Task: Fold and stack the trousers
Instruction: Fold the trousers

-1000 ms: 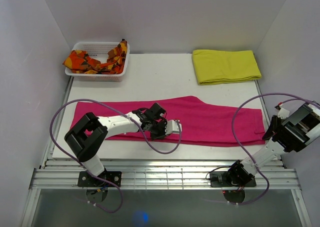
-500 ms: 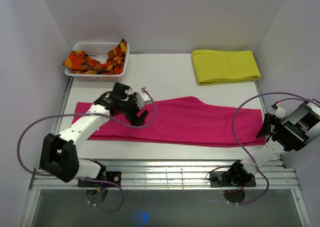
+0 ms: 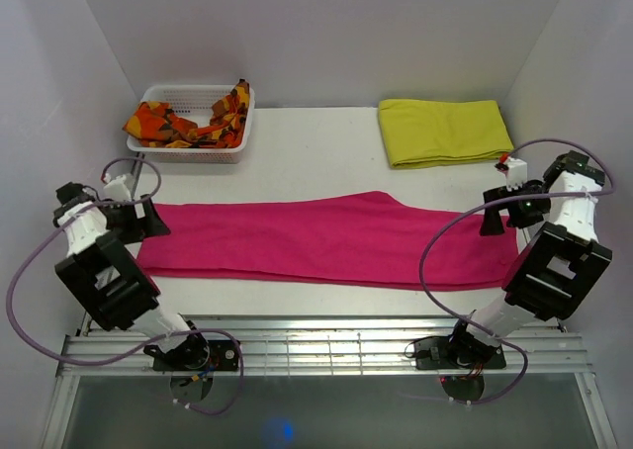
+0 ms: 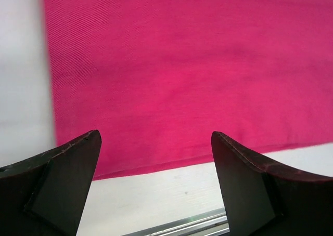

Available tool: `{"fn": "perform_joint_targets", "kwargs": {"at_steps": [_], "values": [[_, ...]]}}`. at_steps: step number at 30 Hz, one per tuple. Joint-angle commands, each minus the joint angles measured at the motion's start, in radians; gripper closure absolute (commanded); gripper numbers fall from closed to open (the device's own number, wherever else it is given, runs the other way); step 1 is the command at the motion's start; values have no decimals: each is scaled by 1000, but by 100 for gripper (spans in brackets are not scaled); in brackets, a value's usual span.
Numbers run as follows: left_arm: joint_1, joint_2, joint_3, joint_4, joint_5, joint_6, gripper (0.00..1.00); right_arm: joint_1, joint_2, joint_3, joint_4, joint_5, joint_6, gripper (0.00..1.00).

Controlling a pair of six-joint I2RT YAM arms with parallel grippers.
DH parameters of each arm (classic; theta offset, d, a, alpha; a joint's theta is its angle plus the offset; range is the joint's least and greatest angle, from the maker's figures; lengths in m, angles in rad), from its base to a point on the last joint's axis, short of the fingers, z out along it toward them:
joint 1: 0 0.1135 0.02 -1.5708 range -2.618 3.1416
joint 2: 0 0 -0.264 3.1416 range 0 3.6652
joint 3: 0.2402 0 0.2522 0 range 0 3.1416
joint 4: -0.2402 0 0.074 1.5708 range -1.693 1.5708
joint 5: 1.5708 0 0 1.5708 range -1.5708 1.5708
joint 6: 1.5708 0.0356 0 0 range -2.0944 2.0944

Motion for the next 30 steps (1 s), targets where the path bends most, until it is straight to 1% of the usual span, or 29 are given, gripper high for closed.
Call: {"fn": "perform_joint_targets", "kwargs": {"at_steps": [1,2,6,7,10,11,14,17,18,20,21,22,23,26,28,29,30], "values": [[136,151,82,-66,82,-10,2,99,-28,-9,102,-10,96,5],[153,171,90,-55,51,-1,2,118,-25,1,104,-8,108,5],[158,198,61,81,-45,1,3,179,3,23,102,-24,159,5],[158,205,49,99,-66,2,6,187,6,24,104,-27,172,5],[157,248,35,141,-113,2,10,214,12,18,105,-31,195,6],[158,267,19,161,-116,4,14,218,14,17,108,-31,199,6],[158,296,-13,187,-126,2,21,227,14,15,107,-27,205,7],[158,334,-31,222,-129,-11,25,227,14,17,102,-19,202,8],[158,351,-45,227,-126,-14,28,227,11,12,102,-17,199,8],[158,368,-54,224,-100,-18,39,227,9,9,102,-13,196,8],[158,373,-62,213,-87,-19,49,227,11,8,104,-8,194,8],[158,376,-67,204,-69,-8,54,228,11,4,104,-8,191,8],[158,374,-71,190,-20,-2,59,227,11,3,105,-7,189,8],[155,356,-79,121,55,12,69,227,11,-17,116,-2,185,8],[155,348,-86,100,88,-1,72,228,14,-23,119,-5,186,8],[152,348,-87,95,91,-14,79,227,17,-22,117,-7,188,9],[152,350,-82,86,92,-22,90,227,21,-19,117,-10,189,9]]}}
